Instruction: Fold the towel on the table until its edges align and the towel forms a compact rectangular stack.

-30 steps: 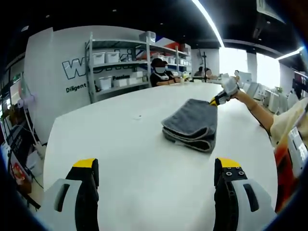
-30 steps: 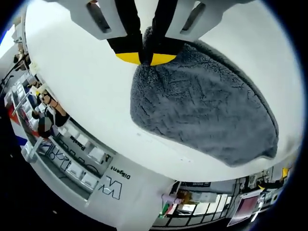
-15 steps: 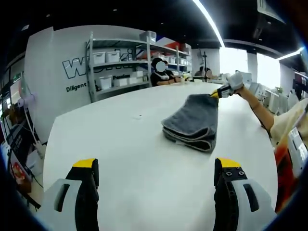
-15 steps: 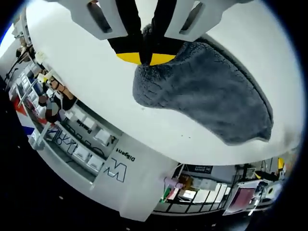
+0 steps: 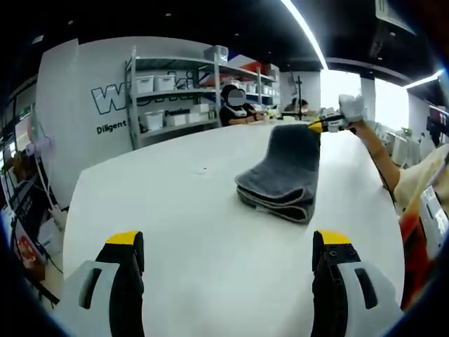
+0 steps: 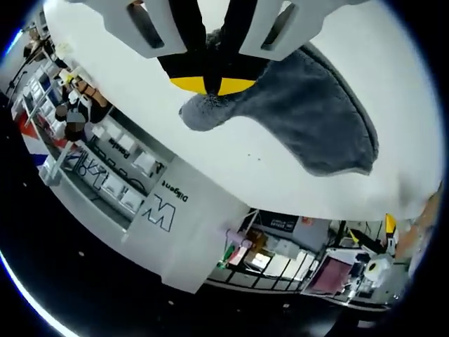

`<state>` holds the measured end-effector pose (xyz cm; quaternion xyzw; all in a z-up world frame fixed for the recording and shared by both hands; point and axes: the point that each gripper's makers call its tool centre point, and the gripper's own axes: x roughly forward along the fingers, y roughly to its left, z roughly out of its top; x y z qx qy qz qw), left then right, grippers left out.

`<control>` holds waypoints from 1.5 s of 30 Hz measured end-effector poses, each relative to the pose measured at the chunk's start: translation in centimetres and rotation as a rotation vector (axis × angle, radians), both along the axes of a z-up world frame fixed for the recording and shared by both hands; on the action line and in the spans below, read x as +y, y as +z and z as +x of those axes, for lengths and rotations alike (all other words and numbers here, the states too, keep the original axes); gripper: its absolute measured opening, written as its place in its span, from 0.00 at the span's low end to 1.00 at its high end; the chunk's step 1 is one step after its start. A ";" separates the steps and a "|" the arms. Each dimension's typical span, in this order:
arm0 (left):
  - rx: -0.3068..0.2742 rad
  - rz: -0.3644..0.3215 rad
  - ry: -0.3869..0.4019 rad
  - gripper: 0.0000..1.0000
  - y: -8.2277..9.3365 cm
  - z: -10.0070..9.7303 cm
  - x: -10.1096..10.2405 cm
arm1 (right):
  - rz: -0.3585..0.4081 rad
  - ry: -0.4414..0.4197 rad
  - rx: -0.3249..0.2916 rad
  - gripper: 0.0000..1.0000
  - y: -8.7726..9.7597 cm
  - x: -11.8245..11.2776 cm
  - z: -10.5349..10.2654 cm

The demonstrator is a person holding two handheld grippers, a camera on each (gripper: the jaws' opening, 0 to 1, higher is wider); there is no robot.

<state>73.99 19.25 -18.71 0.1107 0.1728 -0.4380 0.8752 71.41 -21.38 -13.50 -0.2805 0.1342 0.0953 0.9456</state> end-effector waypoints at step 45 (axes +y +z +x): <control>-0.015 -0.020 -0.008 0.98 1.0 -0.3 0.2 | -0.197 0.431 -0.038 0.00 4.5 19.3 -0.3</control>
